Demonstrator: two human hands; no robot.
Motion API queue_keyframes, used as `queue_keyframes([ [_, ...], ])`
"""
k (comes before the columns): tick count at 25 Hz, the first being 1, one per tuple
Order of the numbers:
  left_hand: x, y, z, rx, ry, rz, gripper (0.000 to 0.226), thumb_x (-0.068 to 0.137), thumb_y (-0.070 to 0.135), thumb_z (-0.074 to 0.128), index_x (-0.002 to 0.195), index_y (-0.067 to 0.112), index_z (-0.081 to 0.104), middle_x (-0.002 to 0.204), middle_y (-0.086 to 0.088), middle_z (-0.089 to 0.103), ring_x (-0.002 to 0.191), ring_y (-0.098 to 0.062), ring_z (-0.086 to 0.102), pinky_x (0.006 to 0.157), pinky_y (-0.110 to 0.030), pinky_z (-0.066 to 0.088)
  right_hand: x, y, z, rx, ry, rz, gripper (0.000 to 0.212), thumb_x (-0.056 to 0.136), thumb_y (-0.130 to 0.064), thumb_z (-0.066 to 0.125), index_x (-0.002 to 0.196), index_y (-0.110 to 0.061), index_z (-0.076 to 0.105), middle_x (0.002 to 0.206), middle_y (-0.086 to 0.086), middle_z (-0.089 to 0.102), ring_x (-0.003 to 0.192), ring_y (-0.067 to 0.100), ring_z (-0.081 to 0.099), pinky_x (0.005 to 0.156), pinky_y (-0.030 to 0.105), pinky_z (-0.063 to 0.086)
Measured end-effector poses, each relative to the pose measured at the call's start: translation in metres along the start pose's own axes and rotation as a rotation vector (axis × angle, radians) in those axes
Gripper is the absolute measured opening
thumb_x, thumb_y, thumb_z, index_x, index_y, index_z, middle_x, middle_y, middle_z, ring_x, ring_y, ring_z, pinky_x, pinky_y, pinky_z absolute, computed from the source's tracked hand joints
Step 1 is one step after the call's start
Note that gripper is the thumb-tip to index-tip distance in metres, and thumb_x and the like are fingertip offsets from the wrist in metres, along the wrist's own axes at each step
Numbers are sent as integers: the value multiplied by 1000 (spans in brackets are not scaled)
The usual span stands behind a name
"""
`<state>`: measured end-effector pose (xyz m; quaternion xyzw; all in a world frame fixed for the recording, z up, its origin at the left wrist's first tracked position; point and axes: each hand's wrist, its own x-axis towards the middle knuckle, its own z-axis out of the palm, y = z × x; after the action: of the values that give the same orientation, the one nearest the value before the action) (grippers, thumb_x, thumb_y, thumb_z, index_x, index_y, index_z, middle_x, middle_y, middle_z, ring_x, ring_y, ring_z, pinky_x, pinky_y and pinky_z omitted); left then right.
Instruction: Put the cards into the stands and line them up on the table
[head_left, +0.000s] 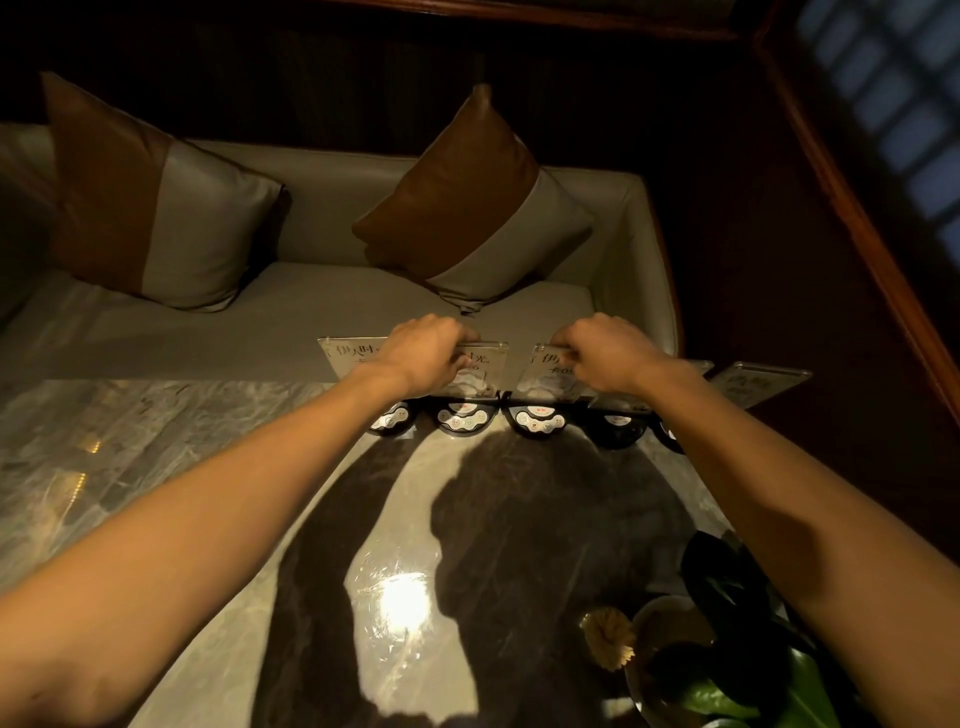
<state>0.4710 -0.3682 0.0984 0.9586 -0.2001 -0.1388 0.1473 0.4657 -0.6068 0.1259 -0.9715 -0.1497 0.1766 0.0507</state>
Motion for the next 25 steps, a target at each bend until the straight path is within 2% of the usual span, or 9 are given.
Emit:
queue_keyframes([
  [8, 1, 4, 1, 26, 6, -15, 27, 99, 25, 59, 125, 22, 65, 114, -7, 72, 107, -29, 66, 91, -44, 52, 1, -3, 1, 15, -13, 10, 26, 98, -16, 58, 122, -20, 68, 109, 6, 71, 97, 24, 64, 74, 32, 42],
  [11, 1, 5, 1, 23, 10, -18, 23, 99, 25, 57, 120, 21, 65, 109, -5, 72, 103, -27, 66, 88, -41, 51, 1, -4, 4, 59, -44, 21, 18, 95, -14, 58, 108, -22, 66, 94, 2, 63, 90, 22, 60, 66, 29, 39],
  [13, 0, 7, 2, 32, 7, -16, 24, 100, 24, 55, 122, 21, 63, 110, -4, 71, 103, -26, 66, 87, -40, 48, -2, -6, 7, 52, -50, 8, 17, 92, -8, 56, 100, -23, 57, 88, 1, 56, 88, 25, 59, 64, 29, 36],
  [17, 1, 8, 4, 82, 4, -12, 25, 98, 23, 54, 123, 21, 60, 110, -6, 71, 102, -28, 65, 85, -40, 47, -4, -7, 13, 51, -30, 20, 15, 98, -15, 55, 112, -19, 55, 94, 3, 60, 84, 22, 56, 63, 30, 36],
  [20, 2, 9, 4, 85, 8, -18, 29, 96, 23, 56, 125, 20, 59, 114, -7, 69, 108, -29, 63, 93, -42, 45, -6, -10, 17, 61, -20, 18, 29, 99, -20, 56, 127, -15, 50, 102, 4, 58, 92, 23, 56, 74, 32, 40],
  [22, -1, 13, 4, 136, 14, -7, 39, 95, 29, 58, 133, 21, 54, 125, -7, 64, 118, -29, 58, 100, -46, 41, -9, -12, 16, 86, 14, 16, 40, 98, -21, 58, 136, -13, 47, 118, 7, 58, 109, 26, 56, 88, 36, 45],
  [25, -6, 25, -2, 171, -5, -16, 56, 94, 36, 59, 145, 20, 44, 141, -10, 52, 130, -31, 49, 106, -49, 37, -14, -18, 13, 21, 76, 19, 43, 98, -26, 54, 138, -11, 48, 135, 12, 55, 127, 31, 50, 113, 48, 33],
])
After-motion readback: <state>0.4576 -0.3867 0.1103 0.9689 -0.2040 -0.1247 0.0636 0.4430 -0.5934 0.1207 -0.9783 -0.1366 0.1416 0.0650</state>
